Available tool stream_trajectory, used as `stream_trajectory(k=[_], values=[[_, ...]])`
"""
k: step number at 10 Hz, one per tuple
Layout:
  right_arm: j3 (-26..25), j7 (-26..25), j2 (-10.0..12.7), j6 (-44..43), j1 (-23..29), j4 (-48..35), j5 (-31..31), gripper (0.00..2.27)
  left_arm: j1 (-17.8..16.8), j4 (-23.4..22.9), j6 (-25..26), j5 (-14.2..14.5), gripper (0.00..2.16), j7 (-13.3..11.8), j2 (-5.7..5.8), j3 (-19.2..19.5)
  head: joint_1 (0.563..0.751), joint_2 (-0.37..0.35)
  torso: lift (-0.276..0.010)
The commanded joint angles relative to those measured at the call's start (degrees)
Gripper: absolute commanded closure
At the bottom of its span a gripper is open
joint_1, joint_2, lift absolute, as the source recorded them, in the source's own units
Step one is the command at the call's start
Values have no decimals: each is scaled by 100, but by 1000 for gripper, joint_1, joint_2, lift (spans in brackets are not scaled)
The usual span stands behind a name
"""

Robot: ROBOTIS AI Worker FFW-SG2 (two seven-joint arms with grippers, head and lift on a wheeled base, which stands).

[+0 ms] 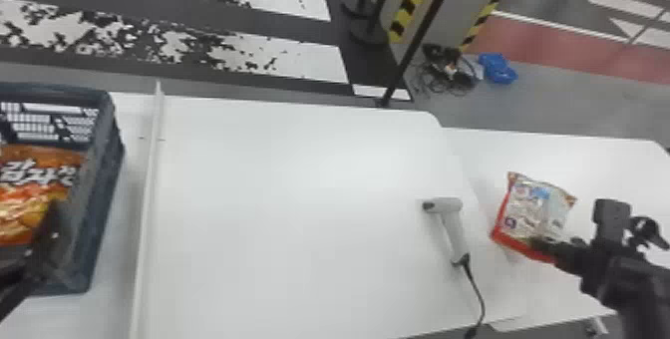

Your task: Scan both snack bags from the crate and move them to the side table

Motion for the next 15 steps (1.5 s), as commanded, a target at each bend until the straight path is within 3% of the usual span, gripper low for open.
stream_trajectory(k=[1,4,8,13,15], values=[[-62,-50,61,123,49,-86,-28,16,11,-7,-34,44,100,0,53,11,695,-350,-75],[-317,-208,307,299,366,-806,-230,46,11,-7,-51,97,100,-9,105,37,695,-350,-75],[-440,-182,1054,246,1139,-2819,-784,19,20,-60,-51,132,100,-18,123,64,695,-350,-75],[632,-366,2205,-369,2159,-4753,-793,12,38,-131,-34,150,100,-26,97,64,695,-350,-75],[1265,-595,2592,-1213,2537,-5087,-793,12,38,-139,-34,141,100,-26,79,55,695,-350,-75]])
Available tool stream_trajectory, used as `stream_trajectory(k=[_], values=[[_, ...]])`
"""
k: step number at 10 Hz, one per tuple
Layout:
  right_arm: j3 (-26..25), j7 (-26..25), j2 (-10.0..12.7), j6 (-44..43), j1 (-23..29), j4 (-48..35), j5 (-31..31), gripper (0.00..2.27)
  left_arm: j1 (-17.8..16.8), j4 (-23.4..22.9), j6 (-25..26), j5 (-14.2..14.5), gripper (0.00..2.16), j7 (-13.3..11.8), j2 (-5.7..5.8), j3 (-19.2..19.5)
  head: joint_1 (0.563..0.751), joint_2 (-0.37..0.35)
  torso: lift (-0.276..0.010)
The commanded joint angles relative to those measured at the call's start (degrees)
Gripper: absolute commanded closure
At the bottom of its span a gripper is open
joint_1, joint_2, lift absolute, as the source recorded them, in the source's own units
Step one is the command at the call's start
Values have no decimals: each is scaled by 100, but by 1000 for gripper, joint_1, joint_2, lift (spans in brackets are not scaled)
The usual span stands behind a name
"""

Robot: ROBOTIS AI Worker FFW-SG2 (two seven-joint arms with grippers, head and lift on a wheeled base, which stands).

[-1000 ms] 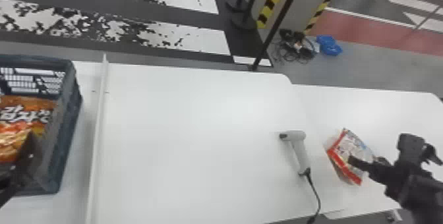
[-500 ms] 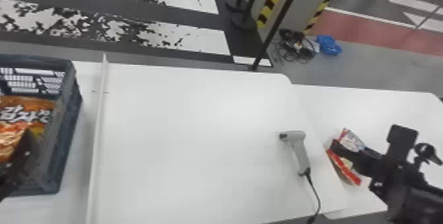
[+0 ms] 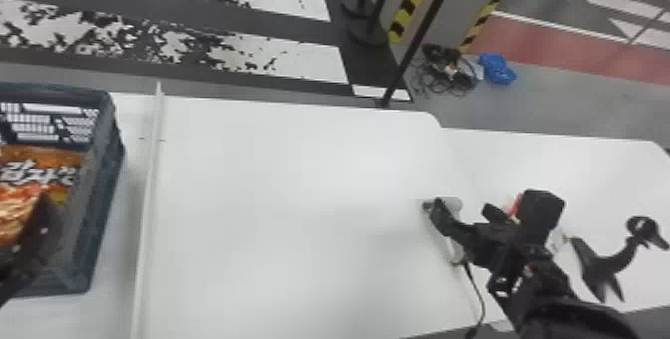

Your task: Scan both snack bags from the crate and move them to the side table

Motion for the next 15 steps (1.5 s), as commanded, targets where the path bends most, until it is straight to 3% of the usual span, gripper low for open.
stream_trajectory(k=[1,6,9,11,12,15], values=[[424,-19,244,-674,185,-91,9,12,9,0,17,-5,100,0,-6,-11,695,-326,-75],[1707,-309,490,-3276,642,269,519,12,-18,26,52,-14,100,0,29,-55,695,-131,-75],[2208,-643,513,-4401,914,621,774,12,-26,8,105,-32,100,9,64,-152,695,-67,-75],[2323,-678,513,-4507,958,753,765,16,-35,-36,281,-75,100,53,134,-231,695,-44,-75],[2367,-686,513,-4507,967,744,765,16,-79,-132,755,-146,97,141,143,-345,695,-42,-75],[2393,-739,513,-4331,958,718,624,16,-132,-176,878,-322,97,193,143,-495,695,-57,-75]])
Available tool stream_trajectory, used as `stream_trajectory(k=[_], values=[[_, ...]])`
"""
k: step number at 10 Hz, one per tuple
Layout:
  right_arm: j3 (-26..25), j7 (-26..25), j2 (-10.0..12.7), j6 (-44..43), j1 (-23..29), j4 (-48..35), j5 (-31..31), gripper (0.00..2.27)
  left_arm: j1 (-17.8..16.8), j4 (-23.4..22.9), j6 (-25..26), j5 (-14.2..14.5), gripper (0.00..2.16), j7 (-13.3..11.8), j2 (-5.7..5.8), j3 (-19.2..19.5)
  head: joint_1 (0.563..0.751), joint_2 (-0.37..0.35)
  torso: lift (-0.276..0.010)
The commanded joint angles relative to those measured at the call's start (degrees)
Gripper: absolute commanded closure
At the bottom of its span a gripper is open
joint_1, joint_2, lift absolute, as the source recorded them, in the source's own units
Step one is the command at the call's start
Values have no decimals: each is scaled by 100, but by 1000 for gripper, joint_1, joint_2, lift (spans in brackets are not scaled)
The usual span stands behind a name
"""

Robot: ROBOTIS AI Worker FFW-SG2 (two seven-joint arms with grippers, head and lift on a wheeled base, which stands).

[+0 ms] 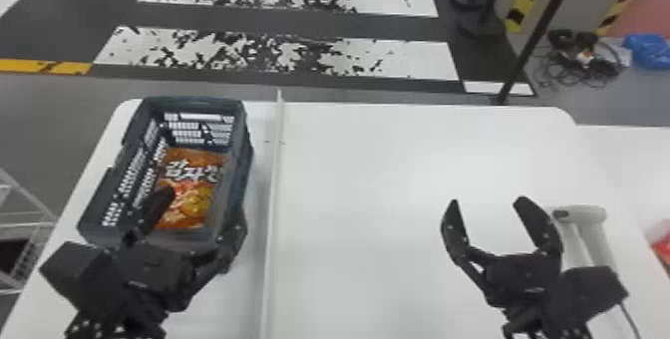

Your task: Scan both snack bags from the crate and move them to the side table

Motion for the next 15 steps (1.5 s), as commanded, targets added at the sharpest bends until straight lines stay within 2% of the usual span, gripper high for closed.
stream_trajectory(k=[1,2,3,5,6,7,8,9,11,13,15], values=[[-36,2,5,136,-7,6,-50,16,-55,6,21,-24,97,0,0,-46,695,-62,-75],[-45,-16,5,153,-16,24,-50,16,-99,-29,3,-15,93,-9,-9,-37,695,-69,-75],[-36,-51,5,30,11,15,-50,16,-99,-310,267,-15,87,-26,0,34,695,-75,-75],[26,-51,5,-75,63,15,-50,16,-257,-855,1585,20,93,114,0,253,695,-69,-75],[26,-51,5,-75,63,24,-50,16,-486,-864,1919,90,90,167,0,324,695,-49,-75],[26,-51,5,-93,63,33,-50,19,-662,-899,2288,196,130,211,9,614,695,-40,-75],[34,-42,5,-75,63,33,-41,19,-890,-1031,2904,240,147,158,220,851,695,-22,-75],[34,-42,5,-75,72,33,-23,19,-1101,-1092,3202,310,171,53,483,1044,695,11,-75],[43,-42,5,-75,116,15,20,19,-1497,-952,3413,319,174,9,1028,1211,695,67,-75],[43,-42,5,-75,204,-82,82,19,-1883,-460,3449,275,174,-264,1600,1211,695,100,-75],[34,-42,5,-75,344,-214,205,19,-2349,235,3431,266,174,-721,2259,1044,695,127,-75]])
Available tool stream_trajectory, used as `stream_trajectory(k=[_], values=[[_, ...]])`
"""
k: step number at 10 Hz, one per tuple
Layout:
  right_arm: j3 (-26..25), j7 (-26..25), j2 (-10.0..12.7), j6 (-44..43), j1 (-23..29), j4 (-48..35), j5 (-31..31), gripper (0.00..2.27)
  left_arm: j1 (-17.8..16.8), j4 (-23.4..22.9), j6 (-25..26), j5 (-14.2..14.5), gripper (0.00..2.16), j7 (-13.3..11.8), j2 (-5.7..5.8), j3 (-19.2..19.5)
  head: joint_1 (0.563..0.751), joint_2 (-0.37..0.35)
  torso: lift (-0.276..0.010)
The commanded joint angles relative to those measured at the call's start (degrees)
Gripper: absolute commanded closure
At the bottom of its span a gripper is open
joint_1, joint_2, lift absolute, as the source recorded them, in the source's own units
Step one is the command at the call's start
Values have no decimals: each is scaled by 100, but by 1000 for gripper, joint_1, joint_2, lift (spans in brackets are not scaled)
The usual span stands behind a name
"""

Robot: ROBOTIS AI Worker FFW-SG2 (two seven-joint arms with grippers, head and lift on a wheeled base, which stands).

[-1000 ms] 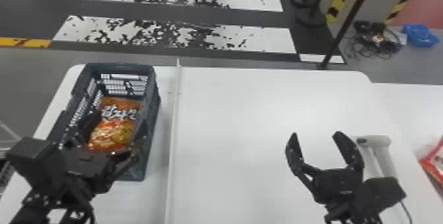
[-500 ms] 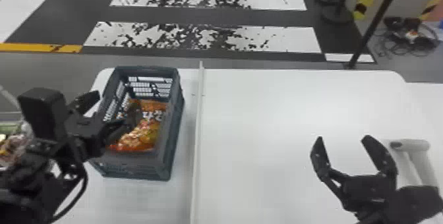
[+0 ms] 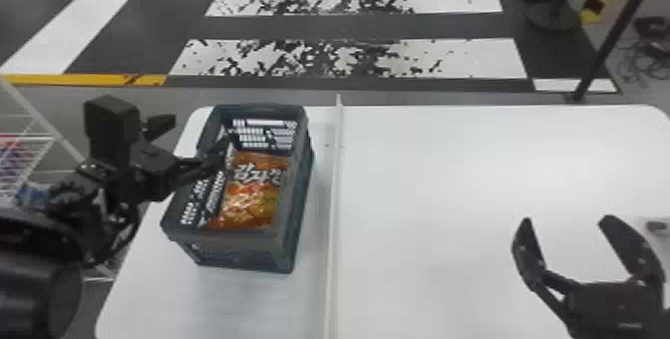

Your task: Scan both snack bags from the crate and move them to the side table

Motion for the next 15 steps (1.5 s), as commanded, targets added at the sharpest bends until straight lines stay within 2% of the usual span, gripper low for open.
stream_trajectory(k=[1,2,3,4,6,7,8,9,11,12,15], values=[[-16,0,5,0,91,-92,97,19,-423,512,-20,-10,174,-215,459,-245,695,134,-75],[-7,-9,5,0,135,-119,132,19,-739,802,-20,-36,171,-462,644,-465,695,144,-75],[-7,-9,5,-35,171,-128,176,19,-1056,1109,-20,-62,171,-673,732,-729,695,145,-75],[-7,-18,5,-70,197,-128,220,19,-1434,1355,-20,-124,171,-840,767,-1080,695,142,-75],[11,-53,5,-123,285,-172,299,19,-2225,1962,-20,-247,171,-1437,758,-1696,695,116,-75],[19,-62,5,-193,320,-180,308,19,-2436,2076,68,-264,171,-1613,749,-1836,695,97,-75],[54,-62,5,-193,302,-180,352,19,-2427,2085,208,-370,171,-1806,723,-1836,695,82,-75],[72,-62,5,-158,258,-180,369,19,-2409,2085,490,-686,171,-2211,582,-1757,695,78,-75],[107,-62,5,-123,206,-180,378,22,-2260,2146,577,-845,171,-2553,451,-1696,695,80,-75],[98,-62,5,-123,206,-180,378,26,-2269,2234,577,-1012,171,-2747,354,-1739,695,85,-75],[125,-62,5,-106,197,-180,378,26,-2356,2568,525,-1258,171,-2870,187,-1871,695,76,-75]])
